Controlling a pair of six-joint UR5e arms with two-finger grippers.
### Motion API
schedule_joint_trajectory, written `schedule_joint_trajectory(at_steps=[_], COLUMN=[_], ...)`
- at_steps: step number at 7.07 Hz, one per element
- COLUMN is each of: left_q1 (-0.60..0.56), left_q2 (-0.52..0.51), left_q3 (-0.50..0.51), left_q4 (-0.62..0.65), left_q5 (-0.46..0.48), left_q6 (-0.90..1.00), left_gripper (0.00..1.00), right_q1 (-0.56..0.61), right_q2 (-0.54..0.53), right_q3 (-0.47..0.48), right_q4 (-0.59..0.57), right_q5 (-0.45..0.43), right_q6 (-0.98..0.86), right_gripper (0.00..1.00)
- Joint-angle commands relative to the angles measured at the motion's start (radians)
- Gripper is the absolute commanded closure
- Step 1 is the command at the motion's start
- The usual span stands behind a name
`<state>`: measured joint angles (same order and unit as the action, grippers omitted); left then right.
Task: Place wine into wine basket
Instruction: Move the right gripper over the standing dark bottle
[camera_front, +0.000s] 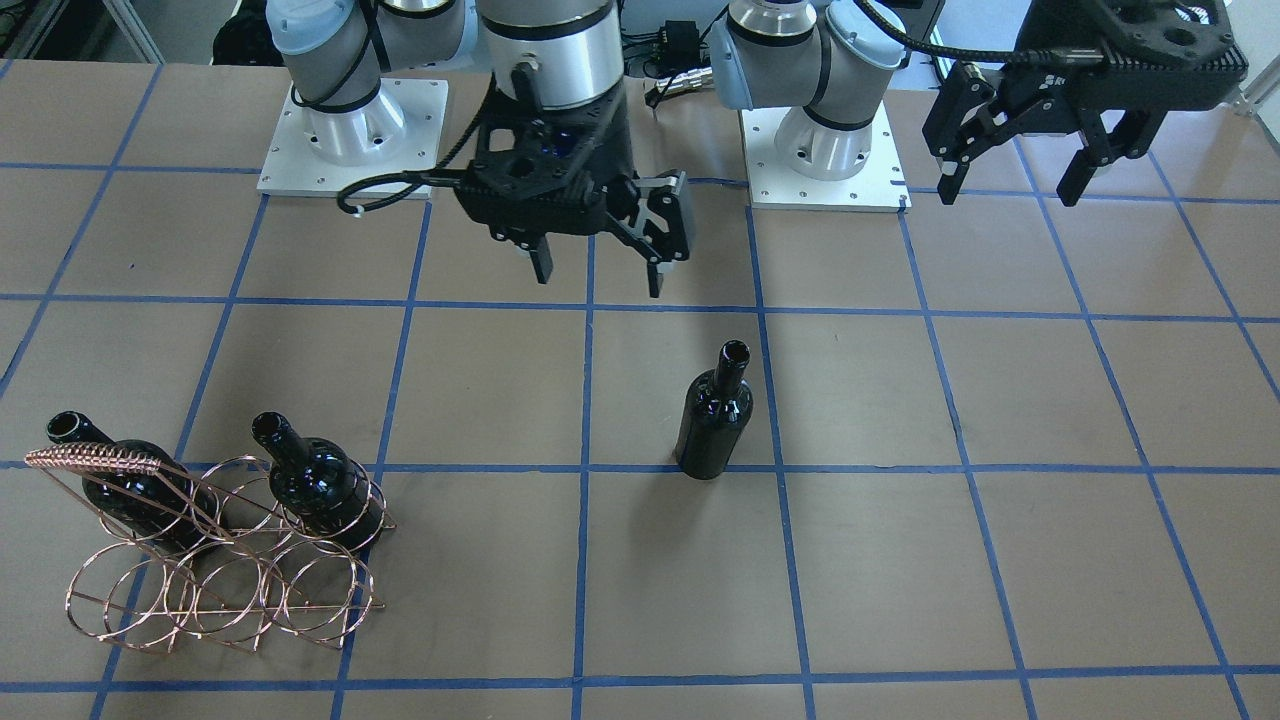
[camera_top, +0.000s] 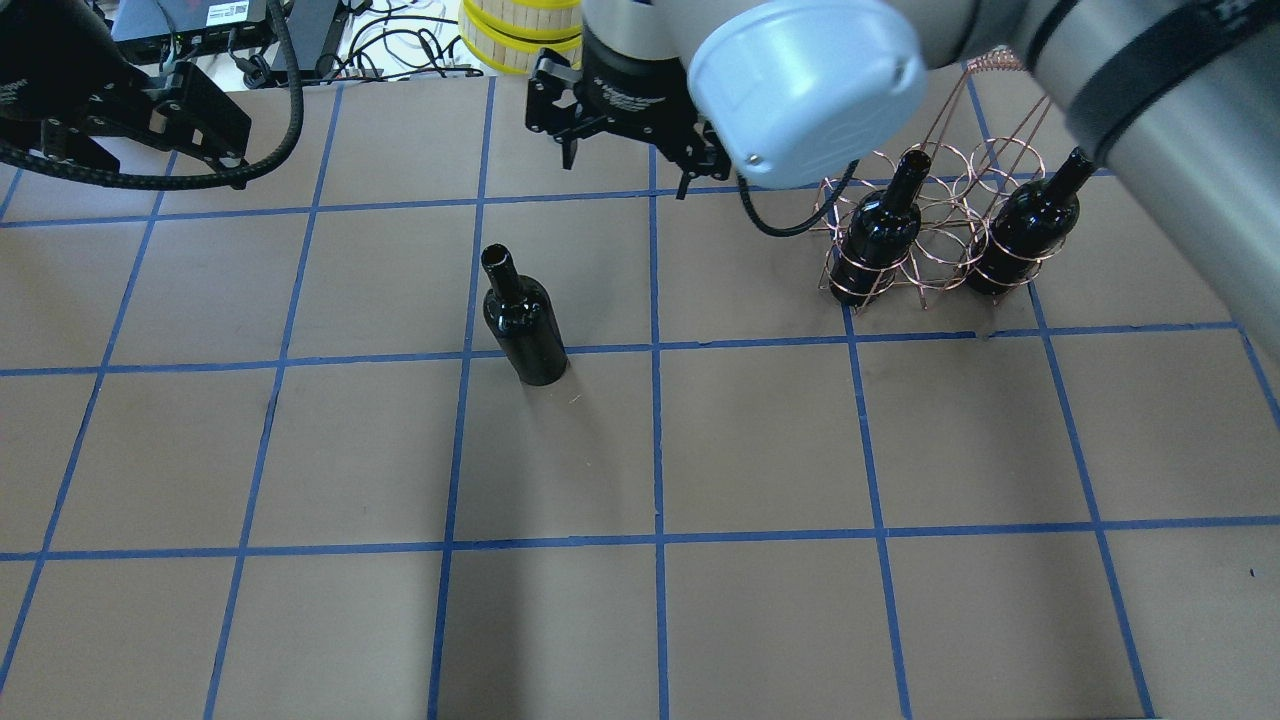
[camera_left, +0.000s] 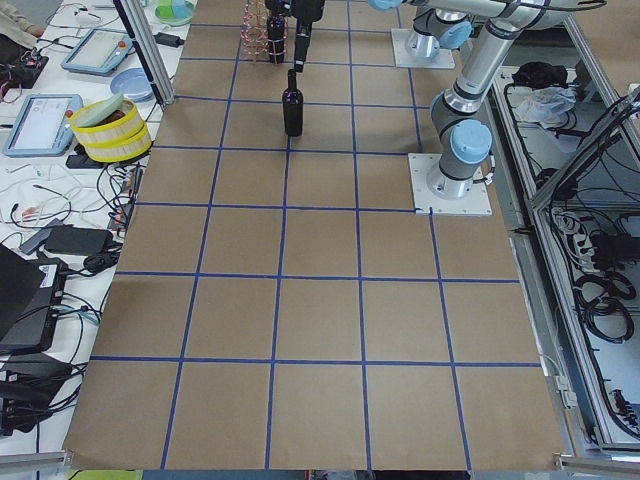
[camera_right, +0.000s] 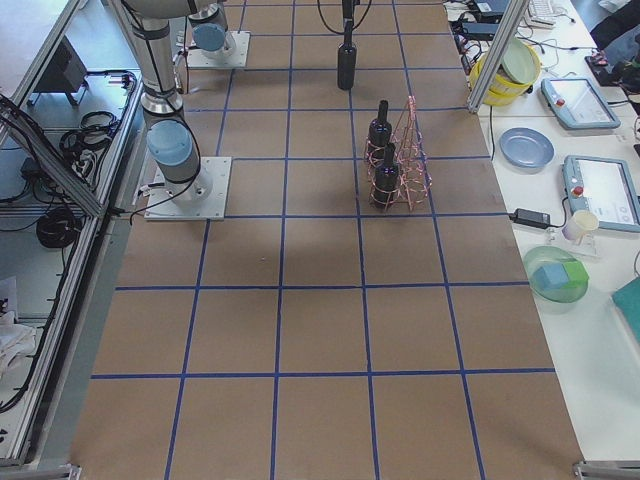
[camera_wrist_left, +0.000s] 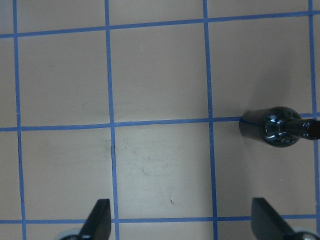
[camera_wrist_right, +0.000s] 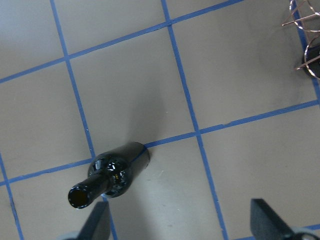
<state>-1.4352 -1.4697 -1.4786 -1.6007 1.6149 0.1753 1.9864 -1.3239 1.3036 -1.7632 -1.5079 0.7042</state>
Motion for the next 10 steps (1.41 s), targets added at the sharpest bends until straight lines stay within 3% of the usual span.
schedule_joint_trajectory(at_steps=[1, 5, 9, 10], left_q1=[0.005, 0.018, 0.016, 0.016], left_q2=[0.002, 0.003, 0.009, 0.009], left_q3=[0.0, -0.012, -0.025, -0.025], left_q4=[0.001, -0.005, -0.007, -0.007], left_q5=[0.006, 0.006, 0.003, 0.002], left_q6=[0.003, 0.003, 0.003, 0.003], left_gripper=[0.0, 0.0, 0.0, 0.0], right_q1=[0.115, 0.209, 0.212, 0.21], right_q2=[0.105, 0.21, 0.256, 0.255], right_q3=[-0.01, -0.045, -0.061, -0.06], right_q4=[-0.117, -0.134, -0.199, -0.199], right_q5=[-0.041, -0.185, -0.198, -0.198], right_q6=[0.153, 0.158, 0.005, -0.009], right_gripper=[0.0, 0.0, 0.0, 0.12])
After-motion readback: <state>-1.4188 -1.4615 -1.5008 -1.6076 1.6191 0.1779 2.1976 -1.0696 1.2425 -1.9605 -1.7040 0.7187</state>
